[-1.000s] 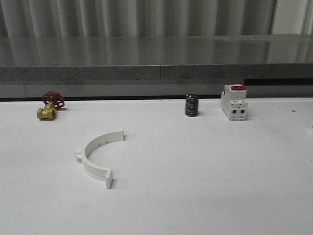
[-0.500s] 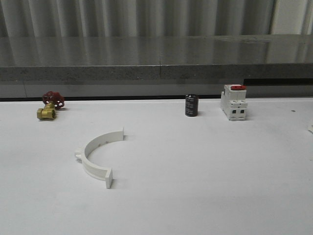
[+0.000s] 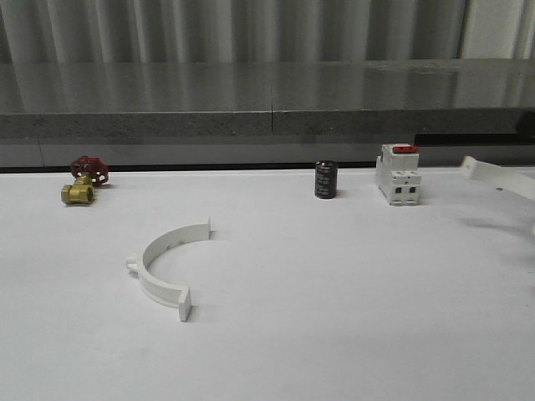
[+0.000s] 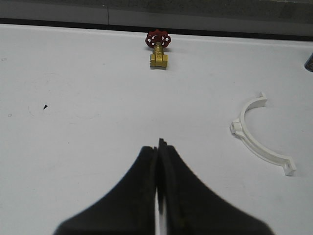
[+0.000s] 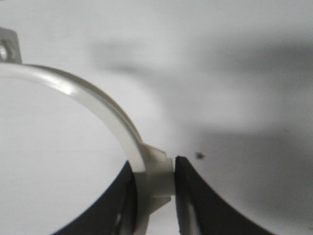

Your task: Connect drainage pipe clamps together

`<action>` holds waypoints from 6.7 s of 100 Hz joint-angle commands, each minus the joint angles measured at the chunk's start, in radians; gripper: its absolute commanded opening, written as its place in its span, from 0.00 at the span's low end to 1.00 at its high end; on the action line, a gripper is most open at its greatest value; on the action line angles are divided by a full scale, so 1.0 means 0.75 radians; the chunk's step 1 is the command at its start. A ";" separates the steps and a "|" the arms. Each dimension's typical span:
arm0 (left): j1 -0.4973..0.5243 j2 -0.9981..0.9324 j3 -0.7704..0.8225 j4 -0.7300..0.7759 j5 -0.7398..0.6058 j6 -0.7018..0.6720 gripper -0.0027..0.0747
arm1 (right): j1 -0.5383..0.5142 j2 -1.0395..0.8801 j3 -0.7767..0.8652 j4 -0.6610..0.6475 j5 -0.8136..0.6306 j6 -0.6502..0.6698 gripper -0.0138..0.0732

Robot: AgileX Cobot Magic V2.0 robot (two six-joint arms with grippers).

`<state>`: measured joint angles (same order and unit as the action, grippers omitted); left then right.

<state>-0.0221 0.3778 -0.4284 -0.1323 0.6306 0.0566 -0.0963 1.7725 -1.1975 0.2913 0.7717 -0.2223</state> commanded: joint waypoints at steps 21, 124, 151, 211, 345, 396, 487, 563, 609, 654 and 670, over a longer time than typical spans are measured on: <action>0.004 0.007 -0.035 -0.023 -0.099 0.004 0.01 | 0.556 -0.185 -0.042 -0.057 -0.176 0.457 0.21; 0.004 0.007 -0.035 -0.023 -0.102 0.004 0.01 | 1.080 0.274 -0.406 -0.813 -0.002 1.602 0.20; 0.004 0.007 -0.035 -0.023 -0.102 0.004 0.01 | 1.091 0.307 -0.409 -0.802 -0.034 1.632 0.20; 0.004 0.007 -0.035 -0.023 -0.102 0.004 0.01 | 1.095 0.335 -0.410 -0.729 -0.084 1.667 0.20; 0.004 0.007 -0.035 -0.023 -0.102 0.004 0.01 | 1.095 0.336 -0.410 -0.681 -0.198 1.666 0.65; 0.004 0.007 -0.035 -0.023 -0.102 0.004 0.01 | 0.999 -0.009 -0.362 -0.913 -0.206 1.169 0.65; 0.004 0.007 -0.035 -0.023 -0.102 0.004 0.01 | 0.504 -1.516 0.662 -0.926 0.017 0.966 0.24; 0.004 0.007 -0.035 -0.023 -0.102 0.004 0.01 | 0.504 -1.610 0.712 -0.938 0.054 0.966 0.08; 0.004 0.007 -0.035 -0.023 -0.102 0.004 0.01 | 0.412 -1.800 0.837 -0.976 -0.196 0.966 0.08; 0.004 0.007 -0.035 -0.023 -0.102 0.004 0.01 | 0.311 -2.211 1.186 -0.463 -0.598 0.259 0.08; 0.004 0.007 -0.035 -0.023 -0.102 0.004 0.01 | 0.311 -2.345 1.326 -0.460 -0.760 0.255 0.08</action>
<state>-0.0221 0.3778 -0.4284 -0.1323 0.6230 0.0583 0.1433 0.0512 -0.2247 -0.0609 0.3571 -0.0080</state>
